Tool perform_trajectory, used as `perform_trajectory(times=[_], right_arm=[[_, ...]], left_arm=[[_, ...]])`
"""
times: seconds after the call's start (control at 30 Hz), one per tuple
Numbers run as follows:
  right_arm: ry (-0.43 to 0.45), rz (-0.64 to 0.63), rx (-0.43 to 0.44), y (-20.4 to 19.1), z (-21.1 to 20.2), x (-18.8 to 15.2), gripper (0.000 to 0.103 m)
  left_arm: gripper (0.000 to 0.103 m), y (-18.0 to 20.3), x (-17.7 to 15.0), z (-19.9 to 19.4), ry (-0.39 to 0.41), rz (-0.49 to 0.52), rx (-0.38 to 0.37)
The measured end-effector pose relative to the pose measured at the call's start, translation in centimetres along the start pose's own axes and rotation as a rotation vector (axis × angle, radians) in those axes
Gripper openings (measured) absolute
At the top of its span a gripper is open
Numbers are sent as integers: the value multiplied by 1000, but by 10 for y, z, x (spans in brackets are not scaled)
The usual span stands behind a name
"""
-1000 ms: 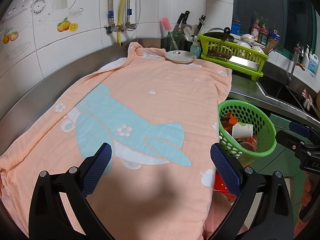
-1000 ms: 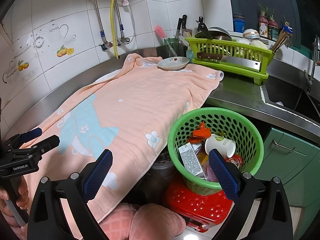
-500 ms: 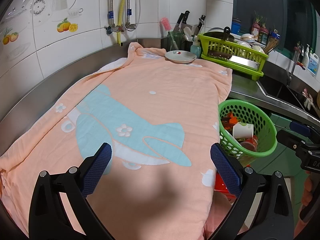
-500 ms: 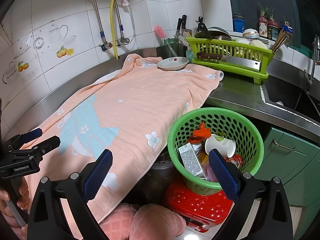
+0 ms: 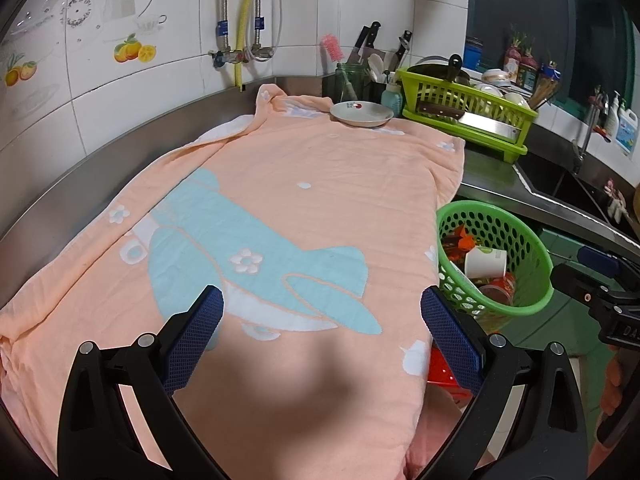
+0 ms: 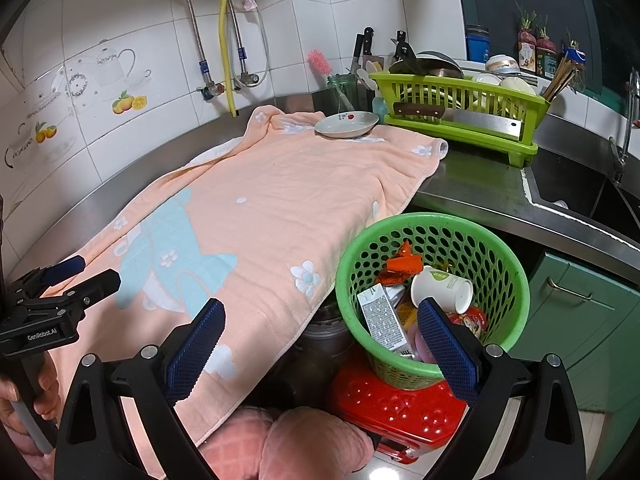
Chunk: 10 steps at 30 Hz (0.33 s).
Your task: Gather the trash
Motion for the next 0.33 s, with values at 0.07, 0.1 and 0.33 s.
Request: perform_trajectory(times=[0.07,0.1,0.33], right_arm=[[-2,2,0,-1,1,0,94],[-2,2,0,-2,2,0,94],[-7,-4,7,-1,4,-1,94]], left_arm=[[98,0,0,0,1,1,3],[98,0,0,0,1,3,3],[98,2,0,-1,6,8,10]])
Point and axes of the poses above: each gripper's, at about its wrist camera, not at the fingertips, and z roughly the way its jaws point, y to its right, x to its top, the point moved 1 cm from there along z, roughly the way its jaws point, and after that the axes turned 14 degrees about x, right-handed, at the moved point
